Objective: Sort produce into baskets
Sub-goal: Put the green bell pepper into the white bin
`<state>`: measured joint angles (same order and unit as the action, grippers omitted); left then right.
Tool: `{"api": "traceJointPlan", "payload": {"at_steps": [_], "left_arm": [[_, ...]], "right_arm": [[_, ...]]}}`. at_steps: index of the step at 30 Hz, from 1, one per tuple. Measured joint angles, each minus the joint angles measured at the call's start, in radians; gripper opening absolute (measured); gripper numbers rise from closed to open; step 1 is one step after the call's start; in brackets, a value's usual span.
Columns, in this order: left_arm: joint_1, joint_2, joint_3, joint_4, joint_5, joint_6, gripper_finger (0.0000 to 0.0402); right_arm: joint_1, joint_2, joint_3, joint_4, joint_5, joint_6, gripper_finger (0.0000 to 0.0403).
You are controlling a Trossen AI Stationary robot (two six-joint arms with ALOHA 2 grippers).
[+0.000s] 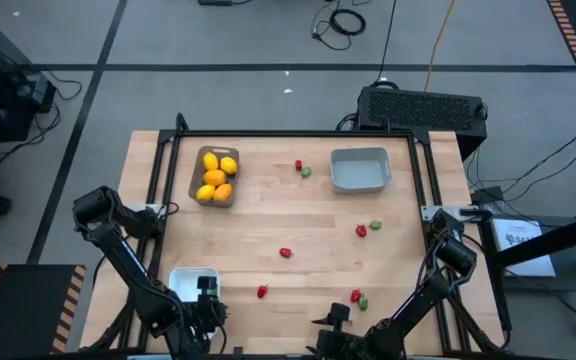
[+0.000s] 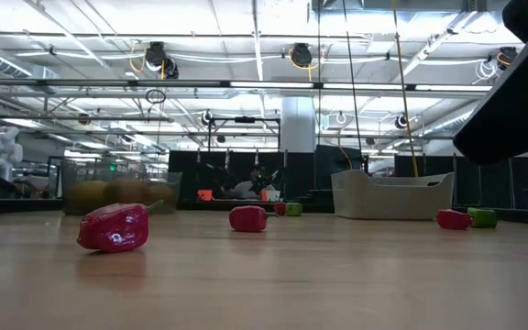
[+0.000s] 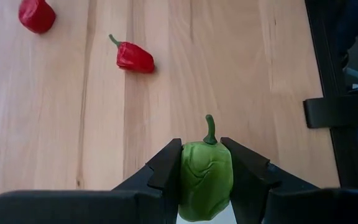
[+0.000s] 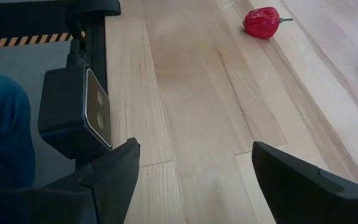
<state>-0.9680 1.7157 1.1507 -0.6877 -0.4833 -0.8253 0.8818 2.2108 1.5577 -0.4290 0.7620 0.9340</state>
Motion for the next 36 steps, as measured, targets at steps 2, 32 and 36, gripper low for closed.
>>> {"api": "traceJointPlan", "payload": {"at_steps": [2, 32, 36], "left_arm": [[0.000, 0.000, 0.000, 0.000, -0.016, -0.006, 0.0109], [-0.008, -0.047, 0.000, -0.189, 0.140, -0.127, 0.0109], [-0.006, -0.047, 0.000, -0.242, 0.138, -0.210, 0.0115]], "right_arm": [[0.000, 0.000, 0.000, 0.000, 0.000, 0.000, 0.0297], [0.010, 0.000, 0.000, 0.000, -0.005, -0.010, 0.0297], [0.010, 0.000, 0.000, -0.001, -0.005, -0.012, 0.0297]]}}
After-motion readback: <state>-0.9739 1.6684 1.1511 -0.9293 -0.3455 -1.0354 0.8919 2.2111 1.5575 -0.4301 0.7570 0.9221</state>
